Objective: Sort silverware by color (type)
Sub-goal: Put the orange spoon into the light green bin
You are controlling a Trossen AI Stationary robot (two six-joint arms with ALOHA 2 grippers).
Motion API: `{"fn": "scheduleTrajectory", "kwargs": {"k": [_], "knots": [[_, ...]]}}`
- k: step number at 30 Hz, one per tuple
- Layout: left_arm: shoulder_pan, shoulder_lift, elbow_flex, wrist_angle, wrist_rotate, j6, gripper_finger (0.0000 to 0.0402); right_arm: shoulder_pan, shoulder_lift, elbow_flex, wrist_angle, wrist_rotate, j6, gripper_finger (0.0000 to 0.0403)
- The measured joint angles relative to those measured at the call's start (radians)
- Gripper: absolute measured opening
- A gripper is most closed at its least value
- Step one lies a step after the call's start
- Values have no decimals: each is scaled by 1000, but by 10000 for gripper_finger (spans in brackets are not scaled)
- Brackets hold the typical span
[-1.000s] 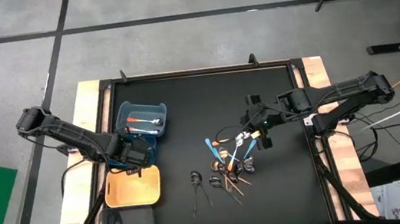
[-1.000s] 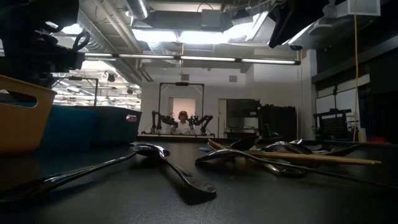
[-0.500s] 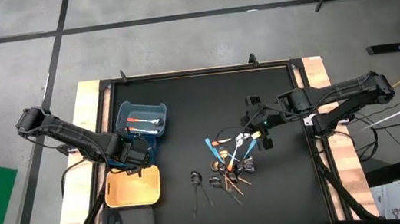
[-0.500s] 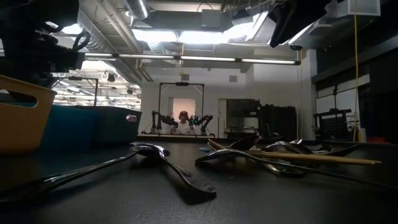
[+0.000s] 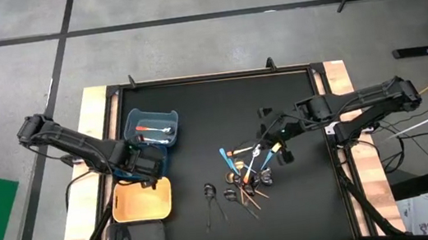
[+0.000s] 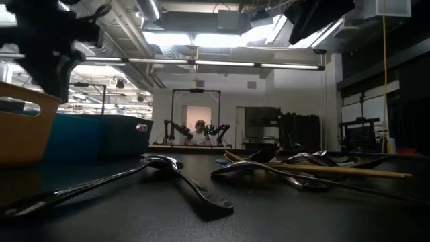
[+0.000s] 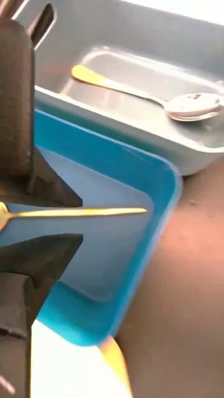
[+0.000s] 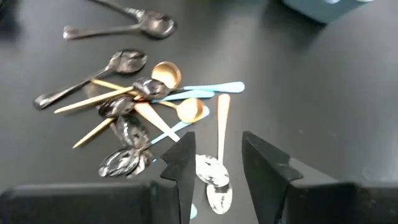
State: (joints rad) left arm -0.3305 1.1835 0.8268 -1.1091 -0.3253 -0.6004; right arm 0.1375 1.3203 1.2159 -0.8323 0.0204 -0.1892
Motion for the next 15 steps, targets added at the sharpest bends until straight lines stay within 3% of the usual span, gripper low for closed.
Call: {"fn": "scheduleTrajectory", "kwargs": {"k": [15], "knots": [[0,0,40,194,-6,8,73,0,247,0,21,-40,-151,119]]}}
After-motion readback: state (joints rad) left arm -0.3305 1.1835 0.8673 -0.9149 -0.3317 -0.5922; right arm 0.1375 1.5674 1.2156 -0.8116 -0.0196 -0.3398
